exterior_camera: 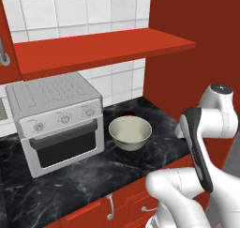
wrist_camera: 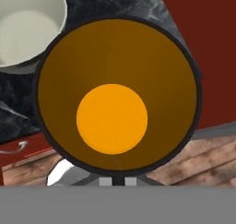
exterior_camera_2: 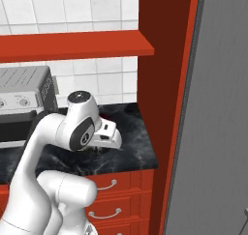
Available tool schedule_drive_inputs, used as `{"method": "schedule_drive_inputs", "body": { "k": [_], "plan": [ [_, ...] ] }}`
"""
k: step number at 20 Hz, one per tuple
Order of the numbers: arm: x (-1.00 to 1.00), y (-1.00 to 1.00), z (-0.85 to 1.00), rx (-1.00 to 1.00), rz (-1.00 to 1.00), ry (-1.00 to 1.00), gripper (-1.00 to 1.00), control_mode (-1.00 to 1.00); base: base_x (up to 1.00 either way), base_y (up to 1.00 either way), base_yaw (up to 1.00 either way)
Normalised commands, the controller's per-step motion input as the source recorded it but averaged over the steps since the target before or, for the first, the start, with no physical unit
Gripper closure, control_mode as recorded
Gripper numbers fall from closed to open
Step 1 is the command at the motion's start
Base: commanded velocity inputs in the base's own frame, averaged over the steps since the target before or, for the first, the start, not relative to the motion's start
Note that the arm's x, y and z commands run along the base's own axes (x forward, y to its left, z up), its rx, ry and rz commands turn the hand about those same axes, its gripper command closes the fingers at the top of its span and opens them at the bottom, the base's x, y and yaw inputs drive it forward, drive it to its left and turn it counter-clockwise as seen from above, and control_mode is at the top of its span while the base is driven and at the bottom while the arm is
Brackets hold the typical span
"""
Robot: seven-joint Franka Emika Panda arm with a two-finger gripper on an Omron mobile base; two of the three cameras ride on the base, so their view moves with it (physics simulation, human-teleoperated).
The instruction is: Clear the mugs and bowl far away from the sink.
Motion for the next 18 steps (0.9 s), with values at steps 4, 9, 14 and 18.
{"method": "schedule_drive_inputs", "body": {
  "k": [4, 9, 14, 18],
  "plan": [
    [0.41, -0.13, -0.40, 0.00, 0.00, 0.00, 1.00, -1.00, 0.00, 0.00, 0.00],
    [0.38, -0.03, -0.44, 0.00, 0.00, 0.00, 1.00, -1.00, 0.00, 0.00, 0.00],
    [0.26, -0.03, -0.32, 0.00, 0.05, 0.00, 1.00, -1.00, 0.00, 0.00, 0.00],
    [0.04, -0.10, -0.28, 0.00, 0.14, 0.00, 1.00, -1.00, 0.00, 0.00, 0.00]
  ]
}}
